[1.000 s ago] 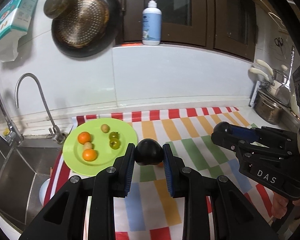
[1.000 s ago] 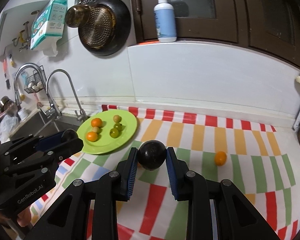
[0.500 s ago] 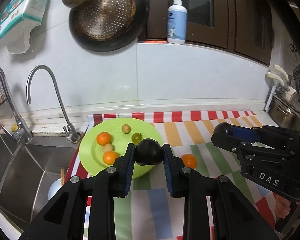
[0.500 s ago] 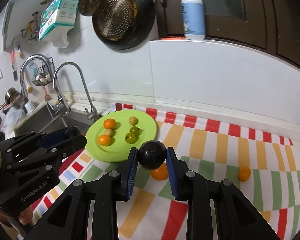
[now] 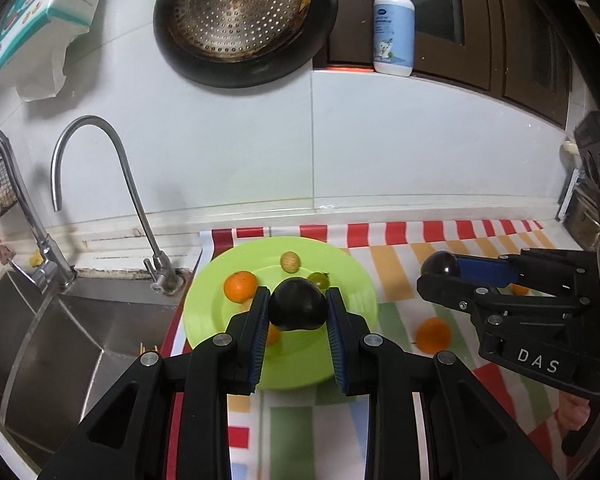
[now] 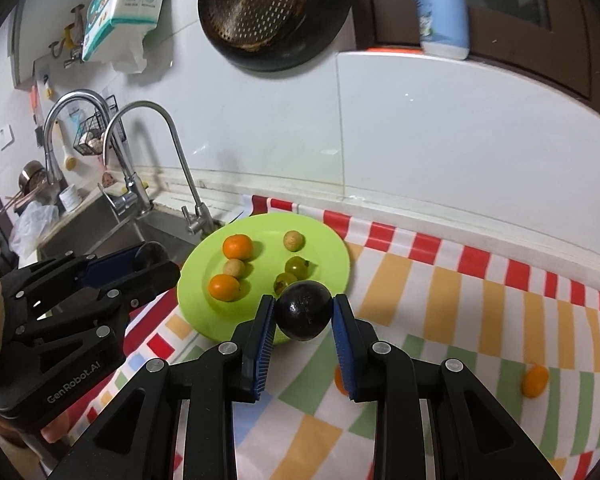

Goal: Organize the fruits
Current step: 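Carry both dark plums over the green plate and open both tools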

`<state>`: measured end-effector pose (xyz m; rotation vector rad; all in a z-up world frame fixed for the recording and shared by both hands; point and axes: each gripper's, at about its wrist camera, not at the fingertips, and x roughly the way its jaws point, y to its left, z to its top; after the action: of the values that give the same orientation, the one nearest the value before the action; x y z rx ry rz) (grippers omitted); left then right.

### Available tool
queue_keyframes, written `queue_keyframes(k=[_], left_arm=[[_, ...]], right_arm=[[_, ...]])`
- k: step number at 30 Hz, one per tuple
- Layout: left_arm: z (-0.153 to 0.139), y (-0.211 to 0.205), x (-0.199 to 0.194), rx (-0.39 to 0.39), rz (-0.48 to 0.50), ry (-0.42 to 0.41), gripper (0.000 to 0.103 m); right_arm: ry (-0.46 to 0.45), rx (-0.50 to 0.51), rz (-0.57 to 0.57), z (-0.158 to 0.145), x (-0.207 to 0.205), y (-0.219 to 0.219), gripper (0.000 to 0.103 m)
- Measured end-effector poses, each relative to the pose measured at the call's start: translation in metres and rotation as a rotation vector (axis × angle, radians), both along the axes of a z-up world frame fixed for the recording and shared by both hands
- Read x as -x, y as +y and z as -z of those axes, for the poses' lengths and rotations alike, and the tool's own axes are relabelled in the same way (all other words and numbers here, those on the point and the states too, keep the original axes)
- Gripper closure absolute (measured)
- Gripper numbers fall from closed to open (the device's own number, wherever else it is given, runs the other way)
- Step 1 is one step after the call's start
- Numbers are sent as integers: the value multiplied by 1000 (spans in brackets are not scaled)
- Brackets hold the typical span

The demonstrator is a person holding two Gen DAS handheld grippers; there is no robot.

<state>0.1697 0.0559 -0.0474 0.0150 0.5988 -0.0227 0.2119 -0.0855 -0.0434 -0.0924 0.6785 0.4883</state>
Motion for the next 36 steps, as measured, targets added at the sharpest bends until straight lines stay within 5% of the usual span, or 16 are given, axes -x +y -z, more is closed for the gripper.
queue_keyframes(k=[26,36], left_arm=[[43,38,-93,-63,157,91,74],[42,54,-87,-54,80,109,66]], right_arm=[[112,66,-128,44,-103,64,73],[112,52,-135,46,-107,67,68]])
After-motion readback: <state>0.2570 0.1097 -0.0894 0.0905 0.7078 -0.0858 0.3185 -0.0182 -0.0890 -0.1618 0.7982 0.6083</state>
